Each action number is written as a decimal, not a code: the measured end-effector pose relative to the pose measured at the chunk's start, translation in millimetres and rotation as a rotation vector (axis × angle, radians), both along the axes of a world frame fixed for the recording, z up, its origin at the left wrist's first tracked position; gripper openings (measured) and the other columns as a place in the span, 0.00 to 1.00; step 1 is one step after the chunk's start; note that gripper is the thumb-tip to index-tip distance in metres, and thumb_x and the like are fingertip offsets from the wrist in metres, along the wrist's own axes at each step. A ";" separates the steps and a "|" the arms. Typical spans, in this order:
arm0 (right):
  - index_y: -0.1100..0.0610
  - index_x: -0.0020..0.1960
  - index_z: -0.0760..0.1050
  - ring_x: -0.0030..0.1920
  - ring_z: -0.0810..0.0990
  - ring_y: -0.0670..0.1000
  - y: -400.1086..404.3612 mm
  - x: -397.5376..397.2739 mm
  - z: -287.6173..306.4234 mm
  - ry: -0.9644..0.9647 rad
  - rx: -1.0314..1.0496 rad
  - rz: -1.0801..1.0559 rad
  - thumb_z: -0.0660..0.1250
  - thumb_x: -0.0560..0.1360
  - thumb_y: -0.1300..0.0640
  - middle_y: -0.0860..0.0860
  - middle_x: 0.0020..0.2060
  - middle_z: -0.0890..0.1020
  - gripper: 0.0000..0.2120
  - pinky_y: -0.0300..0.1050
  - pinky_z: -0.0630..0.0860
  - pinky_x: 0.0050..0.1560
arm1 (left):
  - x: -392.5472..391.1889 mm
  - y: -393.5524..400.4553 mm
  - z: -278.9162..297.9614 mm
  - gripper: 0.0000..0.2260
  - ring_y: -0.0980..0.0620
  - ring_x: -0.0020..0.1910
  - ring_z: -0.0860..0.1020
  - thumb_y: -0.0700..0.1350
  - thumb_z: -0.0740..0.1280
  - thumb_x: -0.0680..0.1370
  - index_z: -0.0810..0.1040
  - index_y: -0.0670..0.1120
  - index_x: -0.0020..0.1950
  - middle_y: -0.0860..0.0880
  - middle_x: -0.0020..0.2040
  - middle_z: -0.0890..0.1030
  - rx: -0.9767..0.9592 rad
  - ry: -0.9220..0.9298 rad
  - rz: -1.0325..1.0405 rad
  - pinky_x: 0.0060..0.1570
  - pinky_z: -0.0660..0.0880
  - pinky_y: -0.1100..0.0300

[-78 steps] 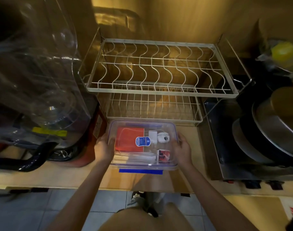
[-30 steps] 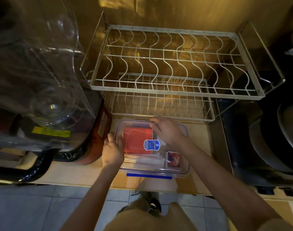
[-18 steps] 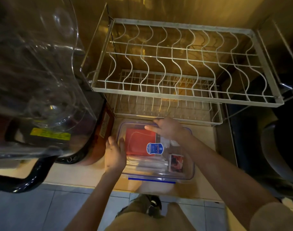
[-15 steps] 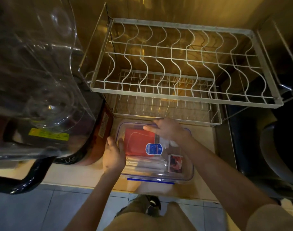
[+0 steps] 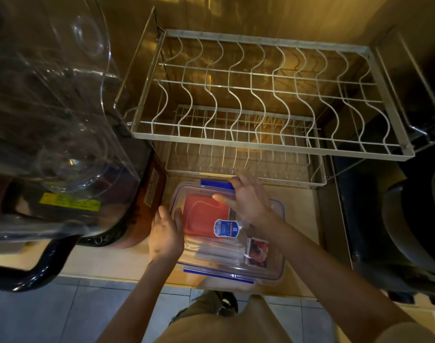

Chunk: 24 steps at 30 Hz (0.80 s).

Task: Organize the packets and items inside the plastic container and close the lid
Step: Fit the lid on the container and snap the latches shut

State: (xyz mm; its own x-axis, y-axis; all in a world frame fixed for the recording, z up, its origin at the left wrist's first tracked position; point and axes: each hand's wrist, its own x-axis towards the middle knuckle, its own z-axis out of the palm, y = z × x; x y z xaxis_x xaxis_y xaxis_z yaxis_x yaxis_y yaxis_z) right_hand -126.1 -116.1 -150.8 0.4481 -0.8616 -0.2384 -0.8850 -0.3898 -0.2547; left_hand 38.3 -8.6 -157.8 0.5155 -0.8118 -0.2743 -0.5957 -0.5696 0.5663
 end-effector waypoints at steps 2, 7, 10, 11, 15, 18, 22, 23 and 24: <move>0.62 0.58 0.76 0.63 0.71 0.57 1.7 0.6 -0.7 -0.038 -0.016 -0.003 0.47 0.69 0.29 0.57 0.58 0.77 0.41 0.51 0.68 0.65 | -1.0 -0.1 2.2 0.12 0.32 0.55 0.74 0.45 0.55 0.80 0.66 0.35 0.53 0.31 0.53 0.75 0.001 0.009 0.016 0.51 0.71 0.42; 0.65 0.54 0.76 0.61 0.71 0.57 3.3 3.1 0.8 -0.082 -0.008 -0.036 0.58 0.72 0.36 0.57 0.55 0.77 0.32 0.51 0.69 0.63 | -2.1 -1.1 5.6 0.13 0.33 0.56 0.74 0.46 0.55 0.80 0.66 0.35 0.53 0.31 0.55 0.75 0.019 0.001 0.017 0.51 0.70 0.44; 0.63 0.53 0.76 0.56 0.71 0.54 6.4 5.1 2.8 -0.084 -0.059 -0.026 0.59 0.74 0.39 0.55 0.50 0.75 0.27 0.47 0.68 0.57 | -1.7 -2.1 5.0 0.13 0.32 0.55 0.74 0.46 0.55 0.80 0.66 0.34 0.53 0.31 0.54 0.75 0.013 0.005 0.012 0.50 0.70 0.45; 0.62 0.53 0.76 0.55 0.70 0.53 6.5 5.4 2.6 -0.080 -0.073 -0.018 0.58 0.74 0.40 0.54 0.49 0.75 0.26 0.46 0.67 0.55 | -2.0 -2.3 4.7 0.13 0.32 0.55 0.74 0.46 0.55 0.80 0.67 0.34 0.52 0.31 0.54 0.75 0.008 0.005 0.012 0.50 0.70 0.45; 0.61 0.53 0.76 0.54 0.70 0.52 7.7 3.7 -0.6 -0.085 -0.096 -0.032 0.58 0.74 0.39 0.53 0.49 0.75 0.26 0.45 0.69 0.54 | -1.8 -0.9 4.4 0.14 0.33 0.55 0.74 0.46 0.54 0.80 0.66 0.35 0.53 0.32 0.54 0.75 0.004 -0.002 0.012 0.49 0.70 0.44; 0.62 0.56 0.77 0.59 0.71 0.55 7.0 3.2 -1.9 -0.103 -0.065 -0.039 0.59 0.74 0.39 0.55 0.53 0.77 0.27 0.49 0.70 0.60 | -0.5 -0.2 1.6 0.14 0.32 0.55 0.74 0.47 0.54 0.80 0.67 0.35 0.52 0.31 0.54 0.75 -0.011 -0.015 0.003 0.51 0.70 0.43; 0.58 0.68 0.68 0.67 0.67 0.56 12.9 3.7 11.6 -0.212 -0.008 -0.115 0.60 0.76 0.43 0.56 0.64 0.74 0.26 0.50 0.63 0.68 | 0.5 -1.9 -1.1 0.14 0.32 0.57 0.72 0.47 0.54 0.80 0.67 0.34 0.54 0.31 0.55 0.74 -0.014 -0.028 -0.005 0.54 0.69 0.41; 0.58 0.69 0.67 0.67 0.67 0.55 22.1 1.7 17.1 -0.256 -0.016 -0.142 0.61 0.76 0.45 0.55 0.65 0.74 0.25 0.48 0.63 0.68 | 0.2 -1.8 -1.1 0.15 0.32 0.57 0.72 0.47 0.54 0.80 0.67 0.34 0.54 0.31 0.56 0.74 -0.015 -0.027 -0.003 0.54 0.69 0.41; 0.58 0.68 0.68 0.66 0.68 0.54 35.2 -1.2 22.4 -0.300 -0.027 -0.160 0.62 0.76 0.48 0.55 0.63 0.74 0.24 0.48 0.64 0.67 | 0.0 -1.7 -1.2 0.15 0.31 0.57 0.72 0.47 0.54 0.80 0.66 0.34 0.55 0.30 0.56 0.74 -0.017 -0.025 -0.003 0.55 0.69 0.41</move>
